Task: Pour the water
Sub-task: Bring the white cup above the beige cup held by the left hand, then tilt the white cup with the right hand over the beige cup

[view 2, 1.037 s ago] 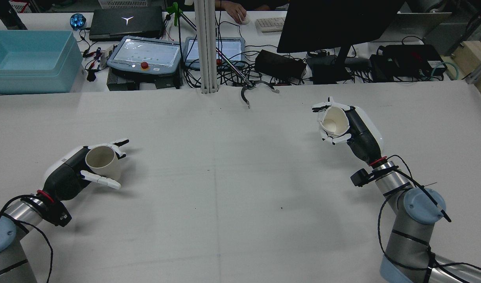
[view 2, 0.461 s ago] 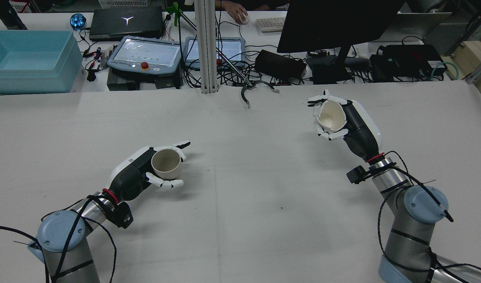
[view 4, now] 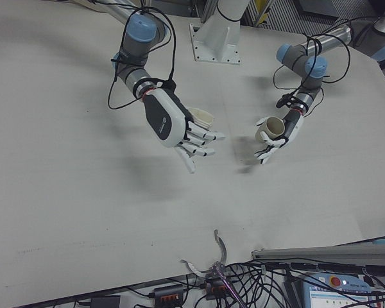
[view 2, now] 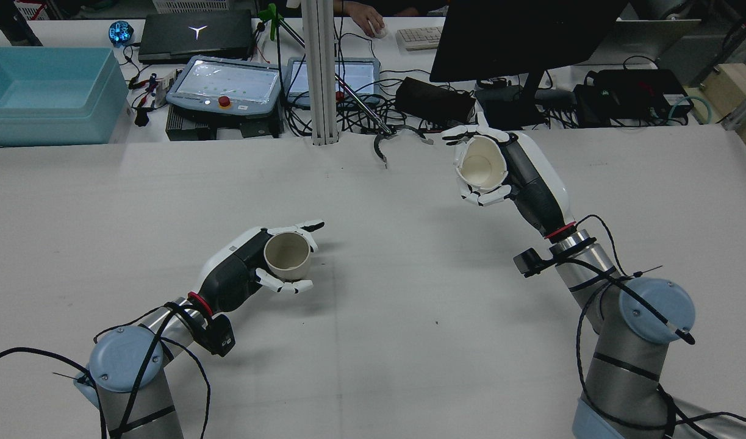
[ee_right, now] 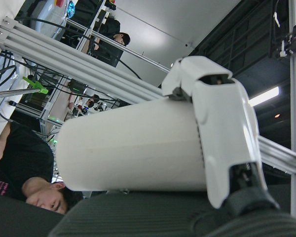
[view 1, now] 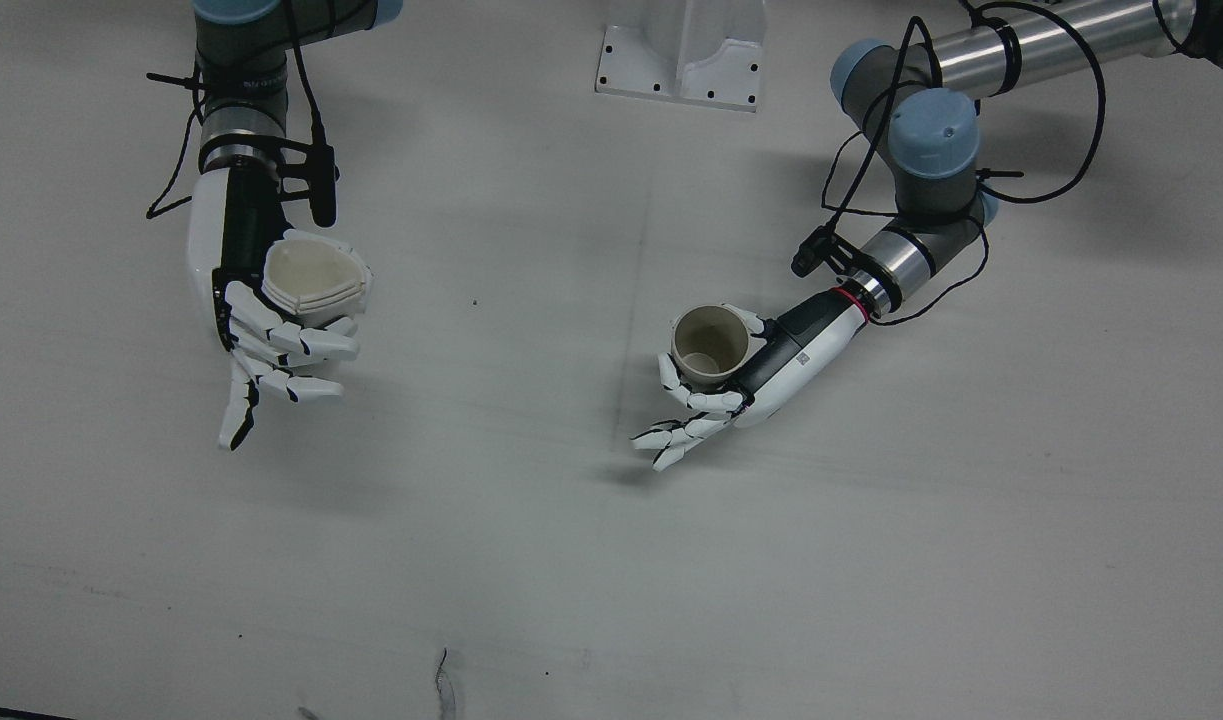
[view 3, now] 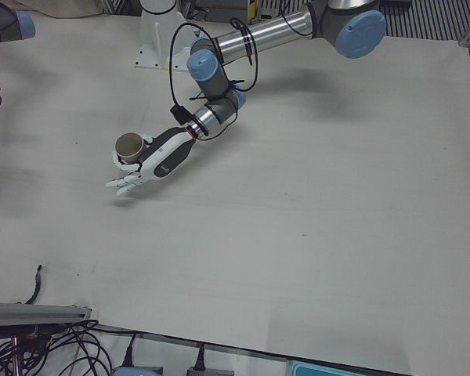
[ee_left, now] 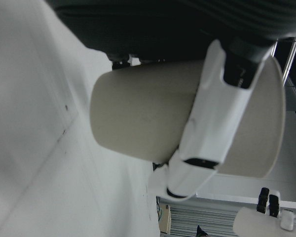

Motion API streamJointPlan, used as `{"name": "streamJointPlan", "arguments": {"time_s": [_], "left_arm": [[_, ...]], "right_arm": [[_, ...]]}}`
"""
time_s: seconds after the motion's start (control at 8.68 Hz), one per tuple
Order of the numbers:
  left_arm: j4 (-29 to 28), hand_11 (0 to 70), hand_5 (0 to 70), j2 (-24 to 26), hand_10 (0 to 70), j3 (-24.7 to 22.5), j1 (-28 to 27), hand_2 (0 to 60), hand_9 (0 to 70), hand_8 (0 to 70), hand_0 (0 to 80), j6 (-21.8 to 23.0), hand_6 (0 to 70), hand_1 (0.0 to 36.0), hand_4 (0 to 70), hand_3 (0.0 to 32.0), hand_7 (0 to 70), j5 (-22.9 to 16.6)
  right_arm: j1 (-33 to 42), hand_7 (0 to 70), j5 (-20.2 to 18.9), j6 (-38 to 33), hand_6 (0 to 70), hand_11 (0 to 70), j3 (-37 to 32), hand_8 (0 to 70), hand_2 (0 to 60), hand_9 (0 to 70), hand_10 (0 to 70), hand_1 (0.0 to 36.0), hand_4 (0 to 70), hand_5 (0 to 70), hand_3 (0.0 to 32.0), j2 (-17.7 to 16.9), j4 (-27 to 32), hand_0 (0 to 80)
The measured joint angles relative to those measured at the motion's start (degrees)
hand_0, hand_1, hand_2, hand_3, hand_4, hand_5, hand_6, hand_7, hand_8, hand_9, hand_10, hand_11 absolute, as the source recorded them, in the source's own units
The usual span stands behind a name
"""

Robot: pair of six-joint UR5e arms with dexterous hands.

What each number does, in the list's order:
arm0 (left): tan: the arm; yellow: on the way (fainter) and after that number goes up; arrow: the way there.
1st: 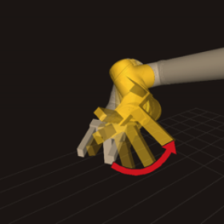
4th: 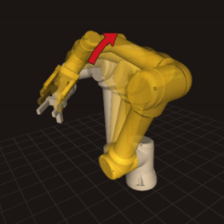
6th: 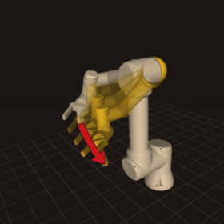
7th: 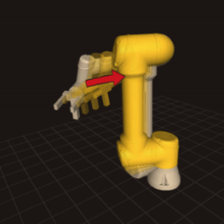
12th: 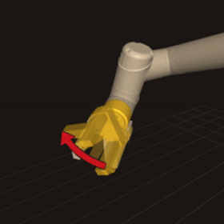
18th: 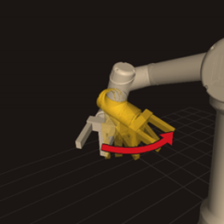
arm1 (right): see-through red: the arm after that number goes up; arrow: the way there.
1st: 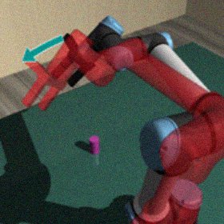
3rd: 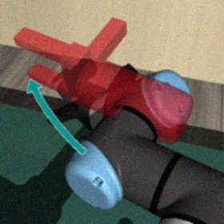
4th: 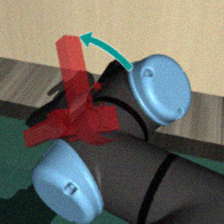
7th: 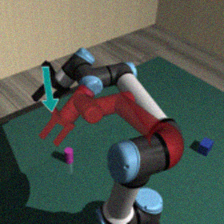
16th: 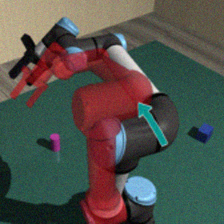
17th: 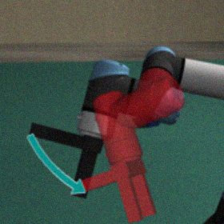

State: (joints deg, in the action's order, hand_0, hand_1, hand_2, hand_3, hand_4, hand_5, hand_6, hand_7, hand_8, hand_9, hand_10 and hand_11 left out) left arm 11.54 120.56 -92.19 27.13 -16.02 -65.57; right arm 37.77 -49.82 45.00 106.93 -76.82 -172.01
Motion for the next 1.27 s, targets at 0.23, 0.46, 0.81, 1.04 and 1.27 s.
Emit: {"name": "streamJointPlan", "arguments": {"time_s": [0.23,0.46,0.81,1.04,1.27], "left_arm": [[0.46,20.4,70.0,2.38,11.7,0.25,-2.20,60.0,4.7,8.1,80.0,-1.49,17.0,36.0,70.0,0.0,12.6,0.01],[0.91,20.5,70.0,3.93,11.8,0.46,-3.36,60.0,4.8,8.1,80.0,-2.28,17.0,36.0,70.0,0.0,12.7,0.01],[1.16,20.1,70.0,4.38,11.5,0.41,-3.56,60.0,4.6,8.0,80.0,-2.43,16.9,36.0,70.0,0.0,12.4,-0.02],[1.35,20.2,70.0,4.45,11.6,0.18,-3.57,60.0,4.6,8.0,80.0,-2.44,16.9,36.0,70.0,0.0,12.5,-0.03],[1.57,20.0,70.0,4.47,11.4,-0.08,-3.57,60.0,4.5,8.0,80.0,-2.44,16.7,36.0,70.0,0.0,12.5,-0.04]], "right_arm": [[-0.65,57.6,-4.43,11.50,59.0,0.0,5.78,20.7,60.0,22.6,0.0,36.0,30.8,21.6,0.0,1.39,-2.96,80.0],[-2.19,53.4,-8.88,21.09,58.0,0.0,9.44,21.0,60.0,23.3,0.0,36.0,26.9,20.5,0.0,3.89,-9.65,80.0],[-6.10,67.4,-13.32,32.29,53.4,0.0,9.89,13.2,60.0,17.2,0.0,36.0,29.0,17.6,0.0,5.70,-15.33,71.0],[-6.68,57.4,-15.07,35.24,45.3,0.0,9.99,9.7,60.0,12.6,0.0,36.0,17.5,16.1,0.0,7.46,-22.25,62.5],[-6.73,62.1,-15.39,35.91,48.7,0.0,10.10,12.3,60.0,16.5,0.0,36.0,20.4,16.7,0.0,8.45,-24.61,62.8]]}}
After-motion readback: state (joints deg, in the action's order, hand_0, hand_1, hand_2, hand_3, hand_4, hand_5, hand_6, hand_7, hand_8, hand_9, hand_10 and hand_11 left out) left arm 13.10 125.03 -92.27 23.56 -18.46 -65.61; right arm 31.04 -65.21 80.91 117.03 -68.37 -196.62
